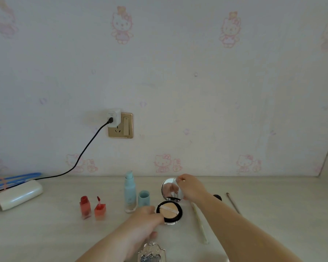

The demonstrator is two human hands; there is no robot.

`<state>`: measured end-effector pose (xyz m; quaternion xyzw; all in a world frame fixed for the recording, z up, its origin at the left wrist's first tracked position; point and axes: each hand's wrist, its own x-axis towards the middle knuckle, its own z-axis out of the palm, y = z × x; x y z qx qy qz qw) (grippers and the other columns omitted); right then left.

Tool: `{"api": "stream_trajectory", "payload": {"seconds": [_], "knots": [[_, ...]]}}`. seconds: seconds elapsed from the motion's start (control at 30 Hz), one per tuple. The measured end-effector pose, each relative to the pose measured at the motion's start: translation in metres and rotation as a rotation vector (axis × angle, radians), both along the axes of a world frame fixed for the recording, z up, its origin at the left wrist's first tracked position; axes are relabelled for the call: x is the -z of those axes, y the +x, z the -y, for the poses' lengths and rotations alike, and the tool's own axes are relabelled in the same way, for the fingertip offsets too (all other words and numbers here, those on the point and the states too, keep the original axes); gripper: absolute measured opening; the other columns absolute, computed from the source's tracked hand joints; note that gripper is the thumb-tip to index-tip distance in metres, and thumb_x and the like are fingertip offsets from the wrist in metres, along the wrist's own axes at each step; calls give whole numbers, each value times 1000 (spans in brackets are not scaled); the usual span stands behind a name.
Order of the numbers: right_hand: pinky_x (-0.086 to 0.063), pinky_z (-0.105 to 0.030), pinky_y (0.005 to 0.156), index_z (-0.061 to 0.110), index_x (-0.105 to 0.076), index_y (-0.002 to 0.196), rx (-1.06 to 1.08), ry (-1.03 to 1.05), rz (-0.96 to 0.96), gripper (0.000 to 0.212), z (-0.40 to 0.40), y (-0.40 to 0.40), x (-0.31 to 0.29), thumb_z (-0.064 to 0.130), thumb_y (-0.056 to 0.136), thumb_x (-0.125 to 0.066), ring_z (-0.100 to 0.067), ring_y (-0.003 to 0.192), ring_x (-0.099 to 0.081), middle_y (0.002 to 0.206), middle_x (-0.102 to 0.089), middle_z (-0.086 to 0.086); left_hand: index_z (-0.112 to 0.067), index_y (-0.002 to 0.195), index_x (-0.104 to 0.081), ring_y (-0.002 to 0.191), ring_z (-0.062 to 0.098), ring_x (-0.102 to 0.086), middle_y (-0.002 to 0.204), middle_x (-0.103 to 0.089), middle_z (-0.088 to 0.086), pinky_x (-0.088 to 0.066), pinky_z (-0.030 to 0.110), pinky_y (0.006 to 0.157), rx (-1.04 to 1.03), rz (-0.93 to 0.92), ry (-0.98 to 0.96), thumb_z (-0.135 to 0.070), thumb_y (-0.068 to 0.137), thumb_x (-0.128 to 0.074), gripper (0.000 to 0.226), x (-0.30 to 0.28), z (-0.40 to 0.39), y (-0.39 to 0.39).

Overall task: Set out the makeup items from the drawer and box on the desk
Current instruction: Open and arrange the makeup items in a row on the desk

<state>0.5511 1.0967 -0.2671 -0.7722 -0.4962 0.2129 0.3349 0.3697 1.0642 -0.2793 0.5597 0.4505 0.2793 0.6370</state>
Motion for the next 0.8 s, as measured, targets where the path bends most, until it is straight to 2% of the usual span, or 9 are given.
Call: {"api": "stream_trajectory", "payload": {"seconds": [0.13,0.2,0.27,0.3,0.4,0.57,0.7,0.73,0.8], "knots": [[-49,-40,96,19,-55,126,17,-1,-16,38,6,1,-1,36,93,-47,-22,110,-57,124,-58,-1,-23,73,-55,87,18,-53,99,-53,1,-45,29,76,18,-36,0,-26,56,-64,20,2,-1,-3],[-47,-36,96,18,-52,129,38,31,-20,39,12,6,-3,35,94,-46,-22,112,-56,127,-57,-2,-22,99,-59,94,14,-54,114,-52,1,-47,28,77,18,-51,12,-28,62,-67,39,3,-3,-6],[-43,-27,91,18,-50,131,50,32,42,38,21,12,-7,31,96,-44,-21,113,-56,128,-57,-2,-23,132,-47,100,8,-54,124,-50,-4,-49,27,81,9,-62,36,-33,62,-65,73,3,-1,-9],[-41,-26,89,18,-49,131,52,16,83,37,26,15,-7,30,96,-44,-21,112,-56,125,-59,-3,-25,136,-41,102,8,-55,126,-50,-6,-49,28,85,15,-77,74,-37,61,-63,80,3,-1,-11],[-46,-29,90,19,-48,132,27,-40,199,39,41,19,-6,28,94,-49,-19,106,-58,116,-62,-1,-23,137,-42,113,9,-53,128,-53,-9,-46,28,93,28,-114,169,-31,77,-64,64,-2,4,-11],[-45,-30,94,23,-44,134,-31,-151,377,52,61,14,2,33,86,-60,-20,113,-55,127,-54,-3,-29,129,-50,113,5,-53,127,-57,-12,-42,30,103,71,-162,239,-23,85,-54,44,-9,18,0],[-42,-27,89,21,-38,136,-54,-250,460,58,71,3,11,34,85,-62,-22,115,-54,130,-50,-5,-40,102,-54,91,3,-57,109,-58,-16,-43,18,75,136,-166,285,-25,77,-52,29,-15,33,12],[-43,-27,89,19,-38,136,-50,-276,479,56,71,1,14,32,86,-60,-22,115,-54,129,-51,-6,-39,98,-53,92,4,-56,108,-58,-16,-41,14,72,151,-169,305,-19,82,-51,26,-14,35,14],[-45,-27,86,15,-39,132,-34,-314,484,49,72,-2,16,24,88,-56,-23,111,-58,124,-56,-7,-33,110,-55,104,3,-55,115,-59,-12,-39,4,74,162,-183,358,-7,87,-47,35,-10,37,17]]}}
